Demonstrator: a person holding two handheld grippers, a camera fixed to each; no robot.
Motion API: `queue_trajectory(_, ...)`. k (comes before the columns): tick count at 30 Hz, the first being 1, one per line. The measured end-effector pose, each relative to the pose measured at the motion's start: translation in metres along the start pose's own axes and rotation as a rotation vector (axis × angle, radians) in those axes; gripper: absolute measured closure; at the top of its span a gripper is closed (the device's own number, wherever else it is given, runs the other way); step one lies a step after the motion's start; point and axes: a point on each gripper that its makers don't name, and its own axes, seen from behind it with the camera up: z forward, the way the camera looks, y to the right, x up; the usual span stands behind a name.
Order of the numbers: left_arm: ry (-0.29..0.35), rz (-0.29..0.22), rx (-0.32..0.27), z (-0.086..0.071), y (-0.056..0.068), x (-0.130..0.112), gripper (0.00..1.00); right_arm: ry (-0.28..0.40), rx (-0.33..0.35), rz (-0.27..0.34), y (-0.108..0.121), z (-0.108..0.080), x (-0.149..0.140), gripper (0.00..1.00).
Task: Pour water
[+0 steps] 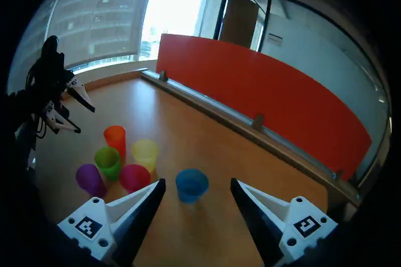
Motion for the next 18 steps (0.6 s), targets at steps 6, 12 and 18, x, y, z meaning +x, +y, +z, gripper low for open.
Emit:
queue_trajectory(6,-0.026,0.005,-0.023,0.008,0.007,-0.012,0.09,-0.004,0.009,0.005,-0.003,0.007,-0.003,0.00)
queue_trajectory(12,-0.047,0.016,-0.045,0.019,0.015,-0.021,0.09,-0.016,0.015,0.006,-0.004,0.013,-0.009,0.00)
queue_trajectory(18,-0.071,0.021,-0.065,0.030,0.023,-0.032,0.09,-0.021,0.016,0.006,-0.003,0.017,-0.012,0.00)
